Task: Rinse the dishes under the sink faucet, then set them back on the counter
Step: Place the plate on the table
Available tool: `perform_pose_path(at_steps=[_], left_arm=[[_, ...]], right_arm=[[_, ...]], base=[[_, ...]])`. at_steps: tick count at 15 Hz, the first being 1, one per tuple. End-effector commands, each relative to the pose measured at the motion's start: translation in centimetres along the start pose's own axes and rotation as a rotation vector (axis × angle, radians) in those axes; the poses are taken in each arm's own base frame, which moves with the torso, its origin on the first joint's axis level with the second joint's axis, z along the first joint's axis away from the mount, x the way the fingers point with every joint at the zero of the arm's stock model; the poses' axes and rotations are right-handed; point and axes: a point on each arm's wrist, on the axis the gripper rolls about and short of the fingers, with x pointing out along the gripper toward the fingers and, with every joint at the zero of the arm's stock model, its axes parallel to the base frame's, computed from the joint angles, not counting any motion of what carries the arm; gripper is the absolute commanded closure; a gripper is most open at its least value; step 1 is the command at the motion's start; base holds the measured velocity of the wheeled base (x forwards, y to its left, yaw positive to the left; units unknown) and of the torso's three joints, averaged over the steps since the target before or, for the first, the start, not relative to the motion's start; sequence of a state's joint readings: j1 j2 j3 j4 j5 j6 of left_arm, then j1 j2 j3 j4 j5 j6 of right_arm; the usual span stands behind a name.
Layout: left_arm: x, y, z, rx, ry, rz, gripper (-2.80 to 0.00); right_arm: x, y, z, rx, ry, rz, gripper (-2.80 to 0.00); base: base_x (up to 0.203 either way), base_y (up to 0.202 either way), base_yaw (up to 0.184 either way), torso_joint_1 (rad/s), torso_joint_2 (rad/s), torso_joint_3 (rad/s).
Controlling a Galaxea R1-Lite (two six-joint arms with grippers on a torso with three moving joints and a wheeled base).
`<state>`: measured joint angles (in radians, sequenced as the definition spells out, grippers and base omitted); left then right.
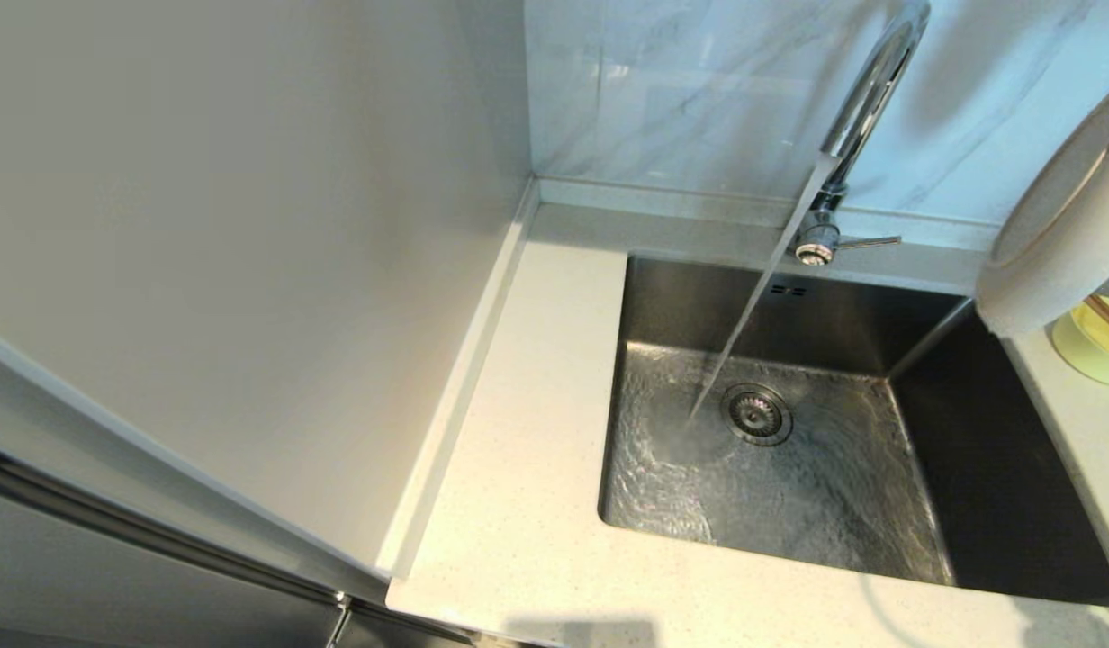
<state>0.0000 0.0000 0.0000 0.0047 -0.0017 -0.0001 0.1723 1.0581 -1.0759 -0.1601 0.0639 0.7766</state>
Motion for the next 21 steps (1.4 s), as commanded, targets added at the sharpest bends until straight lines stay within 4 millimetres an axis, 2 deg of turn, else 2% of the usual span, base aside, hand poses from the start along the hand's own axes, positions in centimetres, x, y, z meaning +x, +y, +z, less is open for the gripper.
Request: perform_pose_path(at_steps=[1,2,4,5,8,9,12,17,21], left_arm=[[0.0,0.0,0.0,0.000,0.000,0.000,0.00],[0.0,0.0,0.0,0.000,0.000,0.000,0.00],[0.0,0.0,0.0,0.000,0.000,0.000,0.00],[0.0,0.0,0.0,0.000,0.000,0.000,0.00],[0.0,0.0,0.0,0.000,0.000,0.000,0.00],[0.0,0.0,0.0,0.000,0.000,0.000,0.00],[0.0,0.0,0.0,0.000,0.000,0.000,0.00],[0.0,0.0,0.0,0.000,0.000,0.000,0.00],[0.0,0.0,0.0,0.000,0.000,0.000,0.00]], right_arm=[[0.6,-2.6,-2.6,0.041,0.097,-0.067,0.00],[0.6,-5.1,-5.2,0.081,0.189,-0.132,0.00],[0.2,-7.5,-7.8,0.141,0.287,-0.185,0.00],[0.3,-7.6,-7.8,0.154,0.296,-0.174,0.00],[0.8,-5.5,-5.6,0.126,0.237,-0.092,0.00],[0.8,-5.0,-4.9,0.067,0.224,-0.083,0.00],[0.5,-4.3,-3.7,-0.271,0.250,-0.148,0.00],[-0.4,-6.3,-4.2,-0.910,0.332,-0.619,0.00],[-1.8,-8.6,-6.7,-1.029,0.443,-0.648,0.00]], base=[[0.000,0.000,0.000,0.000,0.00,0.000],[0.000,0.000,0.000,0.000,0.00,0.000],[0.000,0.000,0.000,0.000,0.00,0.000],[0.000,0.000,0.000,0.000,0.00,0.000],[0.000,0.000,0.000,0.000,0.00,0.000],[0.000,0.000,0.000,0.000,0.00,0.000],[0.000,0.000,0.000,0.000,0.00,0.000],[0.000,0.000,0.000,0.000,0.00,0.000],[0.000,0.000,0.000,0.000,0.00,0.000]])
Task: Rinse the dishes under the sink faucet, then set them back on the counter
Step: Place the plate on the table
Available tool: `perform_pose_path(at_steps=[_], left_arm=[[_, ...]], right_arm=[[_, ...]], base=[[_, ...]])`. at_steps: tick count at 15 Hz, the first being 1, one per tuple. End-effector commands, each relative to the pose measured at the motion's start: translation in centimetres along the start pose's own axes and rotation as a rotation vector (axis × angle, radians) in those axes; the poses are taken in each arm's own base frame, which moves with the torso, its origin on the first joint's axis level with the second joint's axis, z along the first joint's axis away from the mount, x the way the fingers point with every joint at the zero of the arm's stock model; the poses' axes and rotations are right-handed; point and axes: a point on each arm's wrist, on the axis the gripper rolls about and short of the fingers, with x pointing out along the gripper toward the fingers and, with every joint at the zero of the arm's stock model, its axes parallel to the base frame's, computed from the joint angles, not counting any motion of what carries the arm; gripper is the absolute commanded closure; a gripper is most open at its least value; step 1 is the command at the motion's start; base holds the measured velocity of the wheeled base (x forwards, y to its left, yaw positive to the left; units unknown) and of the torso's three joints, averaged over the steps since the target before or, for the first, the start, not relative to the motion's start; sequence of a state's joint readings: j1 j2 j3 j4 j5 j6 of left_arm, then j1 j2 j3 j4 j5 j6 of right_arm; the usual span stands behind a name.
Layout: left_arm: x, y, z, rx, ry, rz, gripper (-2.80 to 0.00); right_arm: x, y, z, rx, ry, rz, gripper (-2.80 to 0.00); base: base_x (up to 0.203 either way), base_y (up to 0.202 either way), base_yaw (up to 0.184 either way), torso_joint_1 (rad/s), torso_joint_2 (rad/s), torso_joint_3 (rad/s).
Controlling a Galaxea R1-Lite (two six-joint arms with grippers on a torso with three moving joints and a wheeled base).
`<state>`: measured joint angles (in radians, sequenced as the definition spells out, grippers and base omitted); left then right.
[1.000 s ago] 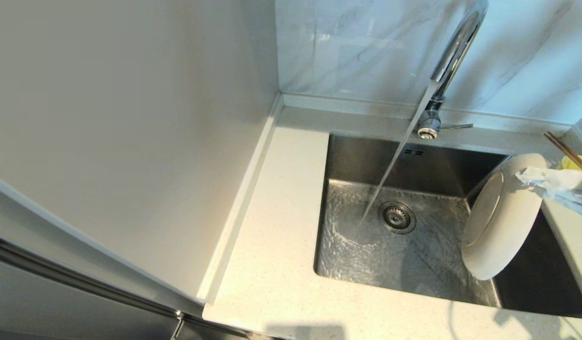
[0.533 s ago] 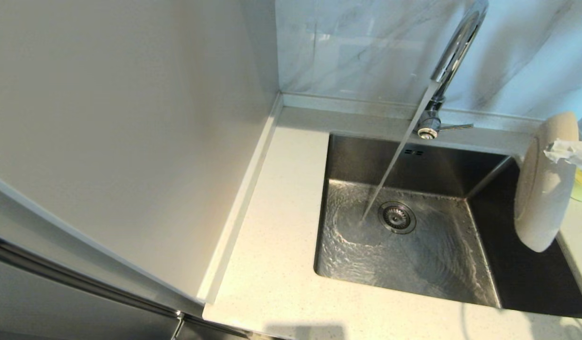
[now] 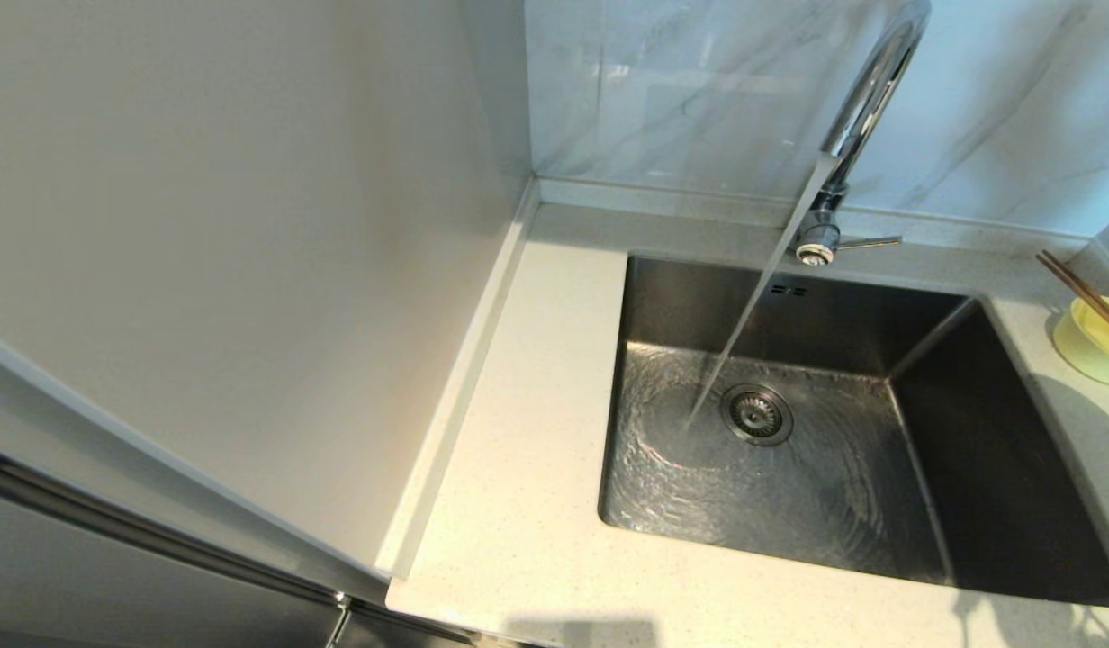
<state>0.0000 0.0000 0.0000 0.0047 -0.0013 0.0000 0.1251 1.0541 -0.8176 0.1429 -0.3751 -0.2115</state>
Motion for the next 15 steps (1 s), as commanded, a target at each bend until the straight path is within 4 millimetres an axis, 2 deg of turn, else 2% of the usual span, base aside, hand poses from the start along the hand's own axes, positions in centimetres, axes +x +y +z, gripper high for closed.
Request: perform_pose_path(at_steps=[1,5,9,12,15], left_arm=[[0.0,0.0,0.0,0.000,0.000,0.000,0.00],[0.0,0.0,0.0,0.000,0.000,0.000,0.00],[0.0,0.0,0.0,0.000,0.000,0.000,0.00],[0.0,0.0,0.0,0.000,0.000,0.000,0.00],[0.0,0.0,0.0,0.000,0.000,0.000,0.00]], right_arm=[[0.1,0.5,-2.0,-0.054,0.053,0.009,0.00],[1.0,1.8,-6.9,-0.186,0.211,0.045,0.00],[3.5,1.2,-8.7,-0.017,0.392,-0.055,0.00],[4.5,1.8,-10.3,0.019,0.485,-0.058,0.00],[5.9,1.8,-10.6,0.078,0.499,-0.090,0.00]], base=[[0.000,0.000,0.000,0.000,0.00,0.000],[0.000,0.000,0.000,0.000,0.00,0.000],[0.000,0.000,0.000,0.000,0.00,0.000],[0.000,0.000,0.000,0.000,0.00,0.000],[0.000,0.000,0.000,0.000,0.00,0.000]])
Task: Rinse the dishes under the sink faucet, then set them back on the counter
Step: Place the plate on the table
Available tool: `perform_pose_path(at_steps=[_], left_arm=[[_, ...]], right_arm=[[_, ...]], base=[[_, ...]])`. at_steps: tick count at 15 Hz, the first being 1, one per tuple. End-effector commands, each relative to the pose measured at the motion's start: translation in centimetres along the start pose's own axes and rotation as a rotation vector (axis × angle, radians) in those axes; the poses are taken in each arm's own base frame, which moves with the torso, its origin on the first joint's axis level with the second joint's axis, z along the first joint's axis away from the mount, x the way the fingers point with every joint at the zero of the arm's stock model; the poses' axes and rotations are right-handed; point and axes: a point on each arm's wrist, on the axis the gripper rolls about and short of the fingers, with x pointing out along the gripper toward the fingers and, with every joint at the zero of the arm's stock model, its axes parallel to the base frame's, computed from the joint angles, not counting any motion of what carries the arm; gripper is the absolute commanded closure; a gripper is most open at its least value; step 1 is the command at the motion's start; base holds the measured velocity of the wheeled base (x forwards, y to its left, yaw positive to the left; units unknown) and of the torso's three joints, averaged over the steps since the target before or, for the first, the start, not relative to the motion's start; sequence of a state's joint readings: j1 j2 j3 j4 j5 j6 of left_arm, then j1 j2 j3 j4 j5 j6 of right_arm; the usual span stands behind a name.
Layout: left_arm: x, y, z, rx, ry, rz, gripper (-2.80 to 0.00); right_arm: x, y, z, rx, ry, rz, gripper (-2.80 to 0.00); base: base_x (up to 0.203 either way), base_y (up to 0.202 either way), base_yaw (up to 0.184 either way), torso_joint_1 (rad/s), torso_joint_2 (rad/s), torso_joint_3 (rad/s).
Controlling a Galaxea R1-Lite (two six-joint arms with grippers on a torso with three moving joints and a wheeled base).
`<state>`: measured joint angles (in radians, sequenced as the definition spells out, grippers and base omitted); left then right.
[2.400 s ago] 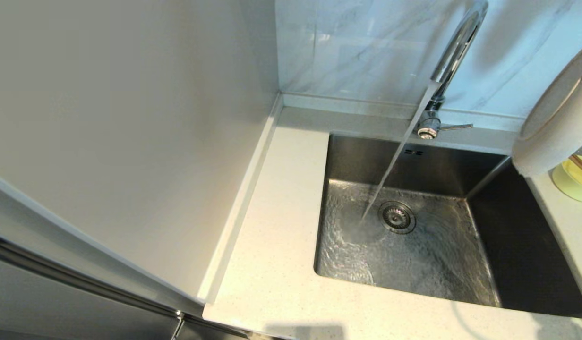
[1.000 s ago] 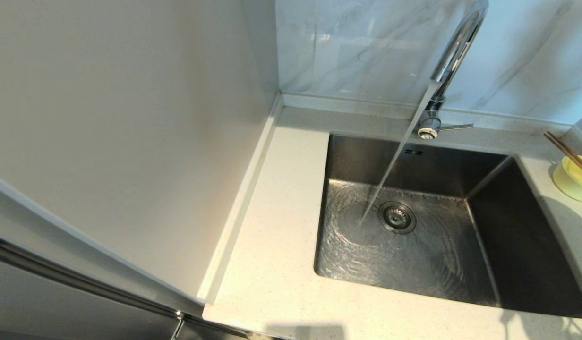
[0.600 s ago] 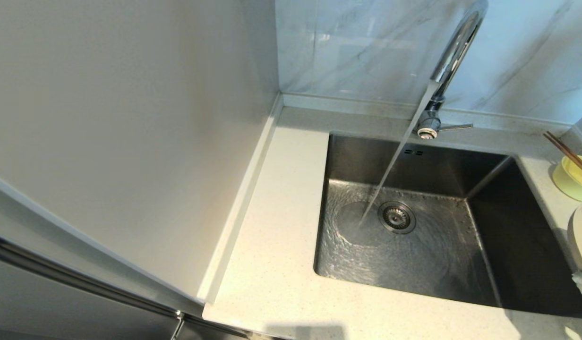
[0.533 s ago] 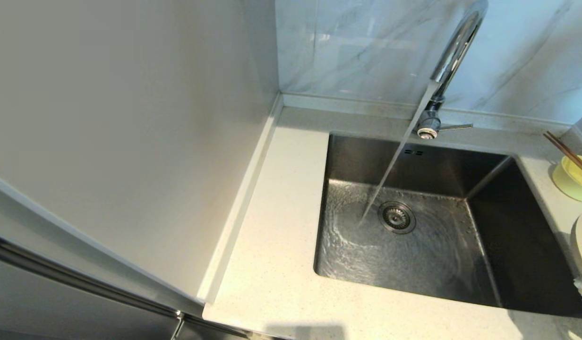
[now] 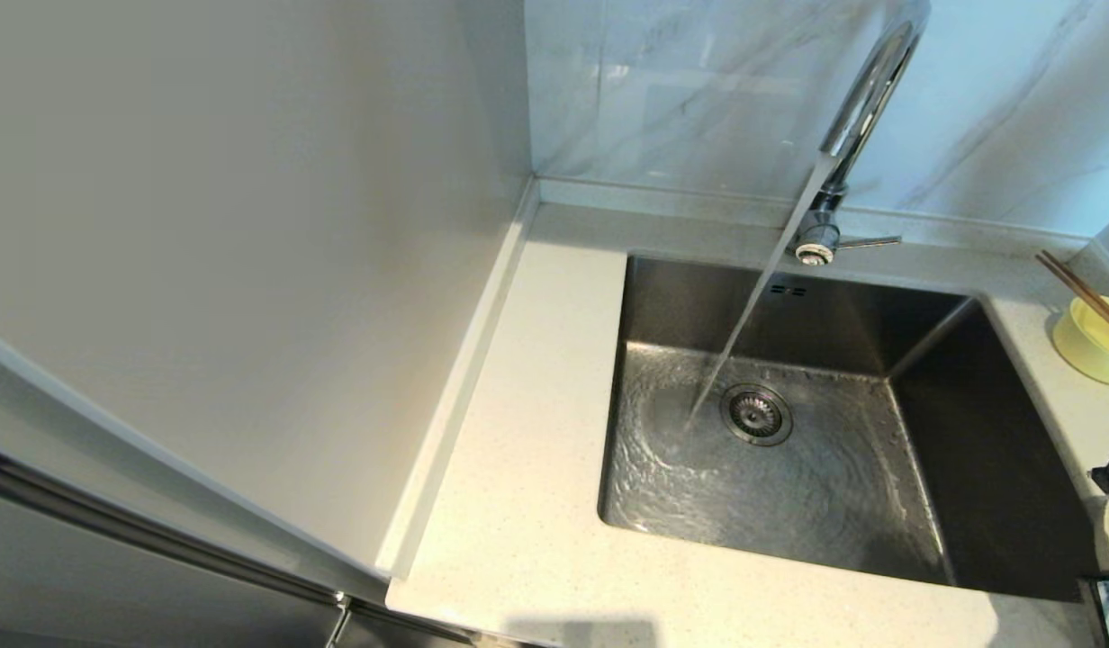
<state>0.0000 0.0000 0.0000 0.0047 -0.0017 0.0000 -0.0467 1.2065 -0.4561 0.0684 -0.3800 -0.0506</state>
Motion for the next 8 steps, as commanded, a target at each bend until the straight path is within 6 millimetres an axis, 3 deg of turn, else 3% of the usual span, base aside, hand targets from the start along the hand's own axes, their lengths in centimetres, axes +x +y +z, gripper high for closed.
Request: perform_pose_path(at_steps=[1,8], left_arm=[[0.0,0.0,0.0,0.000,0.000,0.000,0.00],[0.0,0.0,0.0,0.000,0.000,0.000,0.00]], right_arm=[[1.4,0.0,0.3,0.016,0.032,-0.023,0.00],[4.1,-1.7,1.5,0.135,0.011,-0.121,0.00]], base=[[0.000,0.000,0.000,0.000,0.00,0.000],[0.000,0.000,0.000,0.000,0.00,0.000]])
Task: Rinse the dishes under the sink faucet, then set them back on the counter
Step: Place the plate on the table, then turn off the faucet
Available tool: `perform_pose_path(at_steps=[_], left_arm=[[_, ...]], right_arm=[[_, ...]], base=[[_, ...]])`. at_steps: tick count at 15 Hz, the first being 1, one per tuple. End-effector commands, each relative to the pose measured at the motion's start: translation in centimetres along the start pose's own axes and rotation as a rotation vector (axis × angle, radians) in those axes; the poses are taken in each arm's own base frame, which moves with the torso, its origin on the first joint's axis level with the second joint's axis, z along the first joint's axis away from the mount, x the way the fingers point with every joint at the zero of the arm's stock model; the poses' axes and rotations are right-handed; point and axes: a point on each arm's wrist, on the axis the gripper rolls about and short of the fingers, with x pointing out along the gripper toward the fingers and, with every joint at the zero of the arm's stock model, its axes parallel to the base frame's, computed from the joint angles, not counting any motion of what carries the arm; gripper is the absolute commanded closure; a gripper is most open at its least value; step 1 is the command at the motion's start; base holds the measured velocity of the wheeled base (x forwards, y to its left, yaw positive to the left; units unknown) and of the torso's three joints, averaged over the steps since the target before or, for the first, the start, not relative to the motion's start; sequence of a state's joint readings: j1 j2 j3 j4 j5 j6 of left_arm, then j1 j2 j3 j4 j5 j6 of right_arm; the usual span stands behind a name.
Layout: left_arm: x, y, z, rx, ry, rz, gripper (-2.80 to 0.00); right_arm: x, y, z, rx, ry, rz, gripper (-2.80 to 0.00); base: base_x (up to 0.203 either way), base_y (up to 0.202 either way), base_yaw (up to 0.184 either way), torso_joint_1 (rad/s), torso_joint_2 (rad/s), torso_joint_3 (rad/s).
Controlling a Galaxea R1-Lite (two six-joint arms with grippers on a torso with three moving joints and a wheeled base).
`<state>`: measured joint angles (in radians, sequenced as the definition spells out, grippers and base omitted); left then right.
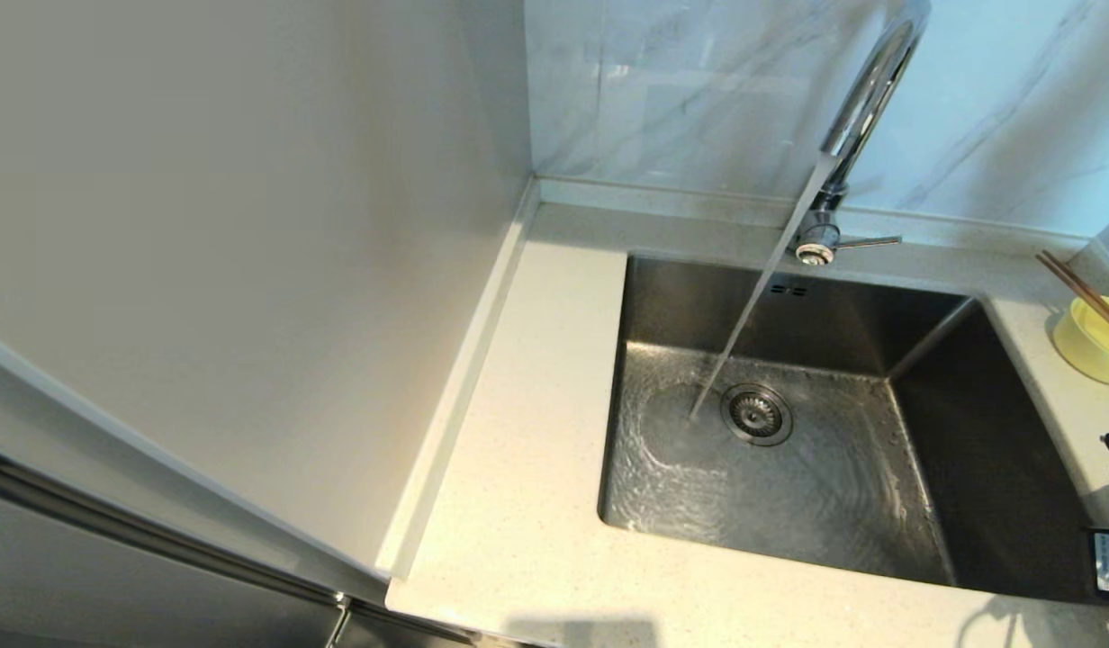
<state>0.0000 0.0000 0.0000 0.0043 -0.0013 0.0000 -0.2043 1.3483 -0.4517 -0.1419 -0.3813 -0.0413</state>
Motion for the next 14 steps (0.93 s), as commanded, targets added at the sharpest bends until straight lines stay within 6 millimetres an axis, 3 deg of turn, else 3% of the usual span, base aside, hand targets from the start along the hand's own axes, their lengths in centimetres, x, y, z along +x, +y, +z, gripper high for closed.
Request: perform_pose_path(at_steps=[1,3,4,7,10,14], left_arm=[[0.0,0.0,0.0,0.000,0.000,0.000,0.00],[0.0,0.0,0.0,0.000,0.000,0.000,0.00],[0.0,0.0,0.0,0.000,0.000,0.000,0.00],[0.0,0.0,0.0,0.000,0.000,0.000,0.00],[0.0,0.0,0.0,0.000,0.000,0.000,0.00],[0.0,0.0,0.0,0.000,0.000,0.000,0.00]], right_arm=[[0.6,-0.1,-0.1,0.003,0.025,-0.013,0.00],[0.8,-0.1,0.2,0.018,-0.001,-0.019,0.00],[0.9,-0.1,0.4,0.021,-0.009,-0.020,-2.80],[0.9,-0.2,0.9,0.057,-0.047,-0.023,-2.80],[0.2,-0.5,2.5,0.123,-0.213,-0.022,-2.80],[-4.0,-1.9,4.8,0.180,-0.506,0.039,-2.80]], base=[[0.000,0.000,0.000,0.000,0.00,0.000],[0.000,0.000,0.000,0.000,0.00,0.000],[0.000,0.000,0.000,0.000,0.00,0.000],[0.000,0.000,0.000,0.000,0.00,0.000],[0.000,0.000,0.000,0.000,0.00,0.000],[0.000,0.000,0.000,0.000,0.00,0.000]])
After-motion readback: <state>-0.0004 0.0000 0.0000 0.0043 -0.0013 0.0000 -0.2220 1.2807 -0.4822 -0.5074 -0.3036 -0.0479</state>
